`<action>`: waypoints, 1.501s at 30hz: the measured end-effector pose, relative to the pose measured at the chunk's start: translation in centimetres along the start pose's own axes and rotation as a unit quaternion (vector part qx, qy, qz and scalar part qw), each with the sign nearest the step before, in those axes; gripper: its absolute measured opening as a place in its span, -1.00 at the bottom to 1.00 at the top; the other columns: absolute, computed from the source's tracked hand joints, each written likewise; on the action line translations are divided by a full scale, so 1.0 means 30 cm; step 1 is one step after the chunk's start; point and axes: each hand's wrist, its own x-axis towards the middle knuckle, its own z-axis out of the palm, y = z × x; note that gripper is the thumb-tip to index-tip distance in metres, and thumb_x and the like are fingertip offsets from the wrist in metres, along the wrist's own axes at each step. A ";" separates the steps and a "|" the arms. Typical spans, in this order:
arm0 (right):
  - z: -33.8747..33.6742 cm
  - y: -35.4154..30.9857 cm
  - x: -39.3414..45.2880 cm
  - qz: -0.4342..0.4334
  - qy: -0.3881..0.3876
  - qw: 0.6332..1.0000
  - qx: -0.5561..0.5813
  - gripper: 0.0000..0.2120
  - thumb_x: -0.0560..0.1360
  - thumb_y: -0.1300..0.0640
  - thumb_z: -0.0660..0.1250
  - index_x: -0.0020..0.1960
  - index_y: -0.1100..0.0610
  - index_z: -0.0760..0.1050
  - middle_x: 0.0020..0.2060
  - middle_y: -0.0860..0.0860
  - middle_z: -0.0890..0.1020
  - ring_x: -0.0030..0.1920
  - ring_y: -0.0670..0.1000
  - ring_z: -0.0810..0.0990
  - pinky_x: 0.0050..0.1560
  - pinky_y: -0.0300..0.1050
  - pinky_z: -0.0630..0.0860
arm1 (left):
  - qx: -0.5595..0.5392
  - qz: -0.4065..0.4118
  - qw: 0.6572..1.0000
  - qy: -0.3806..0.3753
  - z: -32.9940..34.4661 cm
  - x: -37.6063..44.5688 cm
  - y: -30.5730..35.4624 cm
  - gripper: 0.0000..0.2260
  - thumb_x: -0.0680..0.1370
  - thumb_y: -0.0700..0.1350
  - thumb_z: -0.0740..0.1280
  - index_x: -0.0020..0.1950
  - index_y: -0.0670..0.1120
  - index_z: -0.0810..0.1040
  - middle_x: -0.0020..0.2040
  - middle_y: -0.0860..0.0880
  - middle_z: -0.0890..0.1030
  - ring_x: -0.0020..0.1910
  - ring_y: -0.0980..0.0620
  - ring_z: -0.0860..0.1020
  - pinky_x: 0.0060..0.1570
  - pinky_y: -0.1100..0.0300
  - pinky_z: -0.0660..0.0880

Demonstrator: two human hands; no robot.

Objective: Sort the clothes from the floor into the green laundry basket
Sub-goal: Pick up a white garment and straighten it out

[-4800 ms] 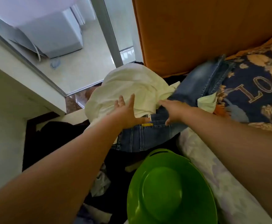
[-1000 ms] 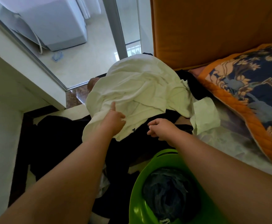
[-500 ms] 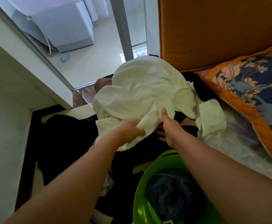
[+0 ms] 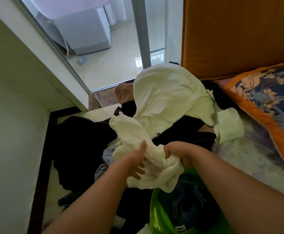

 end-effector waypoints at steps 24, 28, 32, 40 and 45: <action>0.518 -0.211 0.098 -0.131 0.168 0.976 -0.056 -0.92 0.43 0.27 0.24 -0.22 0.14 0.42 -0.24 0.06 0.46 -0.28 -0.03 0.42 -0.17 -0.13 0.46 | 0.206 0.356 0.911 0.023 -0.289 -0.150 -0.420 -0.66 0.59 0.08 0.24 0.35 0.05 0.48 0.17 0.05 0.56 0.11 0.08 0.51 0.10 0.26 0.46; 0.639 -0.235 0.091 -0.092 0.114 0.984 0.102 -0.84 0.19 0.33 0.19 -0.25 0.22 0.29 -0.21 0.08 0.32 -0.08 0.10 0.31 -0.10 0.00 0.28 | 0.036 0.234 0.959 0.154 -0.490 -0.123 -0.489 -0.68 0.60 0.15 0.21 0.12 -0.04 0.60 -0.04 0.00 0.64 -0.11 0.02 0.59 -0.10 0.20 0.59; 0.761 -0.248 0.113 -0.072 0.064 0.980 0.176 -0.23 -0.04 0.34 0.17 0.21 0.40 0.45 0.18 0.16 0.50 0.17 0.22 0.47 0.10 0.07 0.41 | -0.043 0.098 0.951 0.289 -0.621 -0.105 -0.569 -0.33 0.39 0.12 0.47 0.33 -0.12 0.25 0.22 -0.14 0.44 0.12 -0.18 0.52 -0.13 0.04 0.47; 0.885 -0.326 0.109 -0.117 0.160 0.965 -0.171 -0.59 0.54 0.28 0.13 0.39 0.23 0.35 0.26 0.33 0.47 -0.01 0.19 0.55 0.24 0.23 0.48 | -0.136 0.293 0.904 0.281 -0.828 -0.188 -0.606 -0.77 0.61 -0.13 0.22 0.23 -0.13 0.52 -0.11 0.04 0.58 -0.19 0.12 0.52 -0.15 0.18 0.51; 0.994 -0.405 0.117 -0.372 0.180 0.843 -0.344 -0.15 0.39 0.05 0.45 0.55 -0.08 0.05 0.47 0.04 0.27 0.45 0.14 0.23 0.41 0.12 0.28 | 0.133 0.344 0.896 0.247 -0.951 -0.305 -0.558 -0.84 0.55 -0.09 0.29 0.00 -0.15 0.59 -0.20 -0.03 0.54 -0.15 -0.03 0.51 -0.18 0.17 0.41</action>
